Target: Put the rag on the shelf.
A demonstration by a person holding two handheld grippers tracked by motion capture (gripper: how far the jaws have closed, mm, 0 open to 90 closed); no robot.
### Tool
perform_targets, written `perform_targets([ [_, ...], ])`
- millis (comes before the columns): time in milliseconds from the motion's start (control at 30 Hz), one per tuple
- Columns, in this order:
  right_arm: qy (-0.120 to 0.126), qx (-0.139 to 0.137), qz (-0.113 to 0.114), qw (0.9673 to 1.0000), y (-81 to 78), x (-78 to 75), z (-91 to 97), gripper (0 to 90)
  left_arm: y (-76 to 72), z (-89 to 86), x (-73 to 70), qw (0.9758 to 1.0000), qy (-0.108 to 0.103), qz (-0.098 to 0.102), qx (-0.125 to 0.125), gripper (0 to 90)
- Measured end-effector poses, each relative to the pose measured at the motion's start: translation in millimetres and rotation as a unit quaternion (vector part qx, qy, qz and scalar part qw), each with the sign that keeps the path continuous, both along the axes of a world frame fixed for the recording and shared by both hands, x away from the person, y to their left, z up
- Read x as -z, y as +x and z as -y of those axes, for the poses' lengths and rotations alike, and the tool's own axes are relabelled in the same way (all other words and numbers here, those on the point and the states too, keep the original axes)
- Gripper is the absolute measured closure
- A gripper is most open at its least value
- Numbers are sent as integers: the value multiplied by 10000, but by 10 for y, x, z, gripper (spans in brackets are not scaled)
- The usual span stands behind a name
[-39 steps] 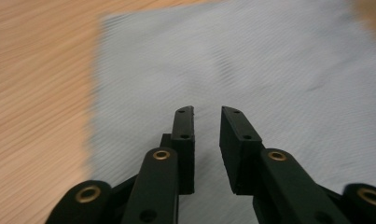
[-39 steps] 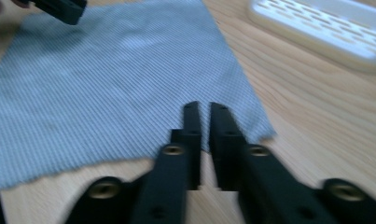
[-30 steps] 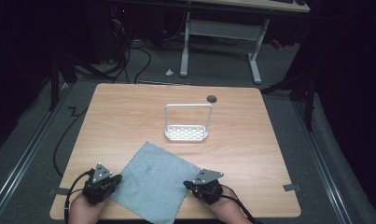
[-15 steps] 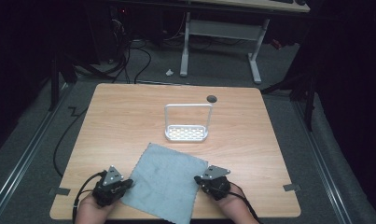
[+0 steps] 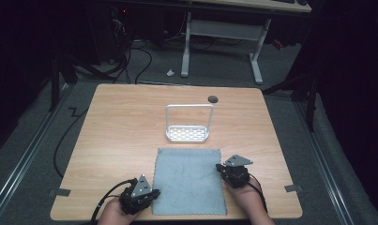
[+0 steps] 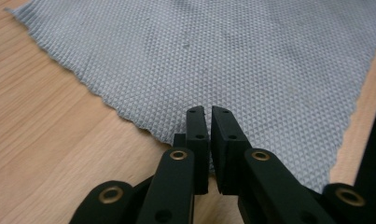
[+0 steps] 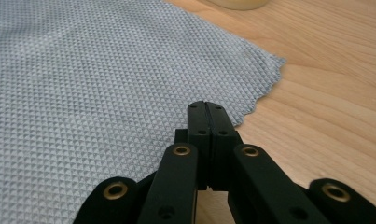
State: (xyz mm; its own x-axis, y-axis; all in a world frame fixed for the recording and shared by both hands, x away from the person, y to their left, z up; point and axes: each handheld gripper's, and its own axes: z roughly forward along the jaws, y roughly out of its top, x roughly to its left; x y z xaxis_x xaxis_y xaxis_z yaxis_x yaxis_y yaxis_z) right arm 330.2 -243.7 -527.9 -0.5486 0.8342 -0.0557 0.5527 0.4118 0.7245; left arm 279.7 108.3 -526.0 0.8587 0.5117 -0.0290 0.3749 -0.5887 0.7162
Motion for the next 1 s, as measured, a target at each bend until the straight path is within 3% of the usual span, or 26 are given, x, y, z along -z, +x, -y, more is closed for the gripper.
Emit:
perform_targets([
  [100, 3, 69, -4, 10000, 7, 1, 16, 900, -16, 30, -7, 10000, 26, -14, 74, 840],
  [133, -83, 113, 106, 9998, -6, -7, 4, 900, -10, 32, -9, 10000, 9, -38, 86, 809],
  [233, 65, 84, 178, 9998, -23, -36, 4, 895, 63, 24, -18, 9999, -81, -15, -59, 764],
  [267, 92, 116, 217, 9997, -31, -43, -1, 885, 114, 20, -23, 9998, -158, -13, -140, 741],
  [300, 73, 127, 203, 9997, -35, -37, -5, 880, 245, 22, -27, 9987, -313, 18, -412, 716],
  [333, 73, 127, 203, 9997, -35, -37, -5, 880, 245, 22, -27, 9987, -313, 18, -412, 692],
  [367, 14, 150, 176, 9997, -44, -23, -13, 873, 354, 44, -17, 9961, -351, 83, -811, 682],
  [467, -67, 126, 96, 9999, -56, 6, -20, 872, 396, 82, 8, 9948, -303, 86, -963, 687],
  [600, -77, 90, 103, 9999, -80, 8, -8, 875, 383, 126, 37, 9962, -96, 178, -844, 702],
  [800, -24, -9, 63, 10000, -191, 6, 13, 875, 278, 81, 23, 9979, -86, 77, -630, 708],
  [1000, 109, -137, -62, 9998, -338, -1, 24, 875, 121, 35, -16, 9994, 123, 18, -327, 712],
])
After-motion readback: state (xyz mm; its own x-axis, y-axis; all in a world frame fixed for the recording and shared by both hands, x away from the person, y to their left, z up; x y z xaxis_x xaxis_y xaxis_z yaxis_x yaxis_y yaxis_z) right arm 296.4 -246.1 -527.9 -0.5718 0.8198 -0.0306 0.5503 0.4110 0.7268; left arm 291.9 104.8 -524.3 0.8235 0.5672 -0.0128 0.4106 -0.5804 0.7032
